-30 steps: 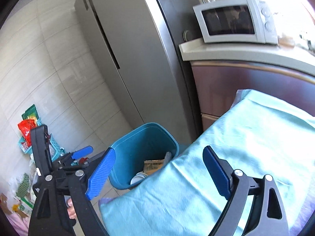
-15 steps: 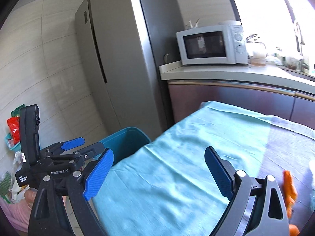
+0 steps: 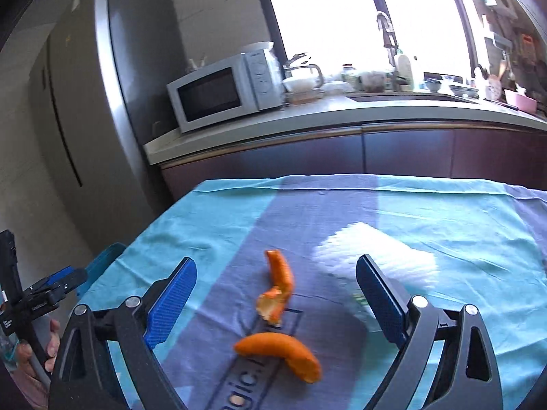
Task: Collect trash
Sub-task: 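Return both tools to the table toward the orange peels and foam net, then grasp the white foam net with the right gripper while the left gripper grasps an orange peel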
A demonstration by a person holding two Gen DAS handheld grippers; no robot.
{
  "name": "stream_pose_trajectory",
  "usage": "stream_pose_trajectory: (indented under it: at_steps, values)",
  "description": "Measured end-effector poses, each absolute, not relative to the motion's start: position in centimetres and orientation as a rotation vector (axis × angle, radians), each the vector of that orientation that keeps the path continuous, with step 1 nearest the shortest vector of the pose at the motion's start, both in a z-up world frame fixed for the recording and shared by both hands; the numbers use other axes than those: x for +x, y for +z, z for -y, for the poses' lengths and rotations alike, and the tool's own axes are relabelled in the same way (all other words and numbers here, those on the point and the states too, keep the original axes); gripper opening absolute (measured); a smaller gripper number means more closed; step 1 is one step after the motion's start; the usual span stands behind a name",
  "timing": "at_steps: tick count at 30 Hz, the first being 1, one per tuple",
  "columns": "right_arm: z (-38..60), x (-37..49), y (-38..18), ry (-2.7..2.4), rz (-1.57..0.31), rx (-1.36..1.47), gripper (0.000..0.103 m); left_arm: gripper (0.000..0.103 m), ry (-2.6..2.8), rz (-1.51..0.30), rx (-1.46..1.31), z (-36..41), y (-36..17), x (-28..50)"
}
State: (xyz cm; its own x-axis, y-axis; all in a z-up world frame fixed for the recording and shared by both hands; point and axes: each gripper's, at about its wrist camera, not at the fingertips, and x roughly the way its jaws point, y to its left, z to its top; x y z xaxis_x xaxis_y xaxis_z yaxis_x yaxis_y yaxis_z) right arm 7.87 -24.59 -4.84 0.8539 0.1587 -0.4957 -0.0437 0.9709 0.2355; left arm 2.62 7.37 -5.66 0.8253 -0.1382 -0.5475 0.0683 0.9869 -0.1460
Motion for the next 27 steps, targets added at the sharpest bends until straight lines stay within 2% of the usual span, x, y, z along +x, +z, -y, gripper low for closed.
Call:
stream_pose_trajectory:
  at_steps: [10, 14, 16, 18, 21, 23, 27]
  values:
    - [30.3, 11.3, -7.6, 0.029, -0.656, 0.269, 0.090, 0.097, -0.134, -0.615, -0.099, -5.9, -6.2, 3.4]
    - [31.7, 12.7, -8.9, 0.061, -0.725, 0.382, 0.089, 0.097, -0.133, -0.626, -0.104, -6.0, -6.3, 3.6]
    - [32.2, 13.1, -9.2, 0.085, -0.730, 0.426, 0.078, 0.097, -0.133, -0.627, -0.103, -5.9, -6.4, 3.5]
    - [32.4, 13.1, -9.3, 0.095, -0.728, 0.449, 0.059, 0.097, -0.133, -0.630, -0.100, -5.9, -6.5, 3.5]
    - [32.5, 12.9, -9.3, 0.103, -0.723, 0.465, 0.040, 0.097, -0.133, -0.633, -0.100, -5.9, -6.5, 3.5]
    - [32.5, 12.7, -9.1, 0.108, -0.718, 0.462, 0.030, 0.097, -0.136, -0.635, -0.102, -5.9, -6.6, 3.6]
    - [32.1, 12.2, -8.3, 0.115, -0.686, 0.445, 0.019, 0.097, -0.137, -0.638, -0.107, -6.0, -6.7, 3.5]
